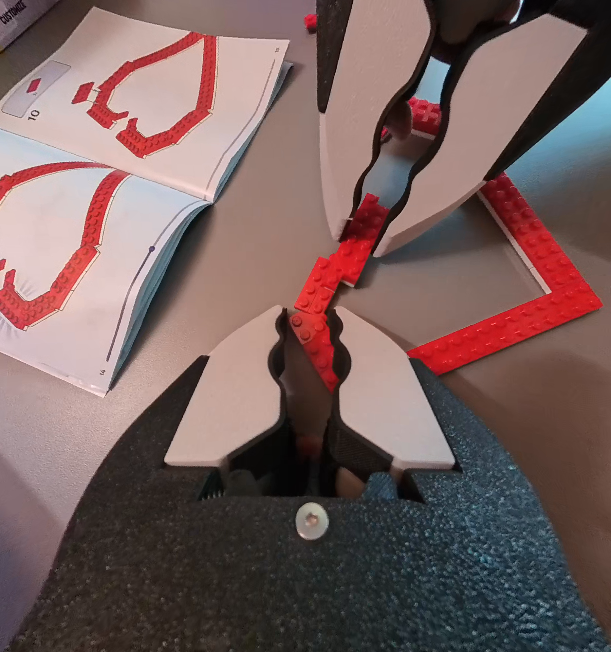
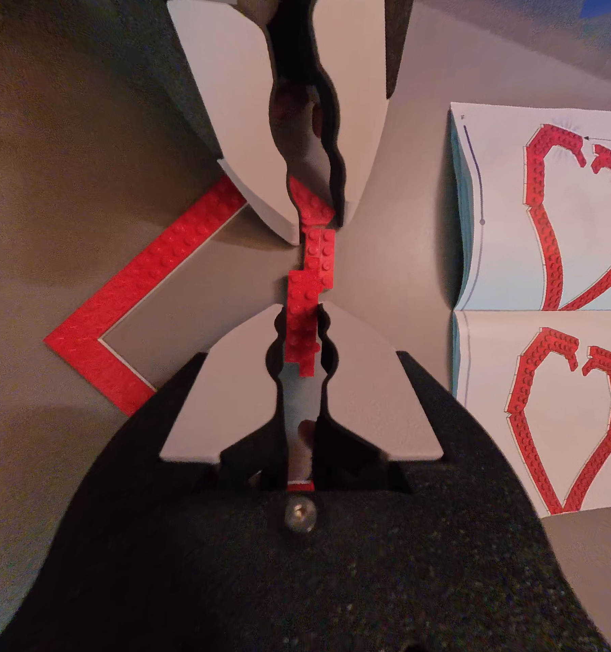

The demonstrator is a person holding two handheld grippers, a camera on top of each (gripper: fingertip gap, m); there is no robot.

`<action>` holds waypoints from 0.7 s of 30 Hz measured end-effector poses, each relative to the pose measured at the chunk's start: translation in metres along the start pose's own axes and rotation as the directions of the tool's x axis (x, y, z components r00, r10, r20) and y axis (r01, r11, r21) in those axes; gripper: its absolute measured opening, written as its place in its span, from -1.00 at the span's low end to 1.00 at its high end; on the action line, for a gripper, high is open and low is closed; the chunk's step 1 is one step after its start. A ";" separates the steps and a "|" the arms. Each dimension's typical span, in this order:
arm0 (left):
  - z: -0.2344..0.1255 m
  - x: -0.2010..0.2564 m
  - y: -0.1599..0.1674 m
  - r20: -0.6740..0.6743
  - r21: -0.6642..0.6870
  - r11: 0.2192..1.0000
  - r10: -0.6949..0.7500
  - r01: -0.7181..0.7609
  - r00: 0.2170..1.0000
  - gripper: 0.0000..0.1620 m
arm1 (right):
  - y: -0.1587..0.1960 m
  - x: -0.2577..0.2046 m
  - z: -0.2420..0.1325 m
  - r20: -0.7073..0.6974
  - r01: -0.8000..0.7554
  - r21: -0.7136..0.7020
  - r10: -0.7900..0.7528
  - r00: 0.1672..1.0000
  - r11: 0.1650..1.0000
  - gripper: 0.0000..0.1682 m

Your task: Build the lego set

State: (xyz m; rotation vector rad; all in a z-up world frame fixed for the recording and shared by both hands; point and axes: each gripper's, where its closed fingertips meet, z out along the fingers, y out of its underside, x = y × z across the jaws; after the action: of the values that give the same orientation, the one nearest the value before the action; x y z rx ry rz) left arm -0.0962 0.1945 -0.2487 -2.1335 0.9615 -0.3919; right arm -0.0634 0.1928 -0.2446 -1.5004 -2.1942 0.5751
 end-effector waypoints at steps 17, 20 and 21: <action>0.000 0.001 0.000 0.002 0.002 1.000 0.011 -0.011 1.000 -0.72 | 0.004 -0.003 -0.001 0.017 0.000 -0.050 0.000 1.000 0.999 -0.81; 0.000 0.001 0.000 0.009 0.003 1.000 0.018 -0.018 1.000 -0.72 | 0.004 -0.003 -0.001 0.019 0.003 -0.058 -0.002 1.000 0.998 -0.81; 0.000 0.001 0.000 0.011 0.004 1.000 0.021 -0.021 1.000 -0.72 | 0.004 -0.003 -0.001 0.019 -0.003 -0.057 0.005 1.000 0.998 -0.81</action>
State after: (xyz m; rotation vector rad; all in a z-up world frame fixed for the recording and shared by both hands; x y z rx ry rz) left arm -0.0956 0.1938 -0.2482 -2.1184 0.9753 -0.3712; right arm -0.0592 0.1914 -0.2464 -1.5343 -2.2401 0.5349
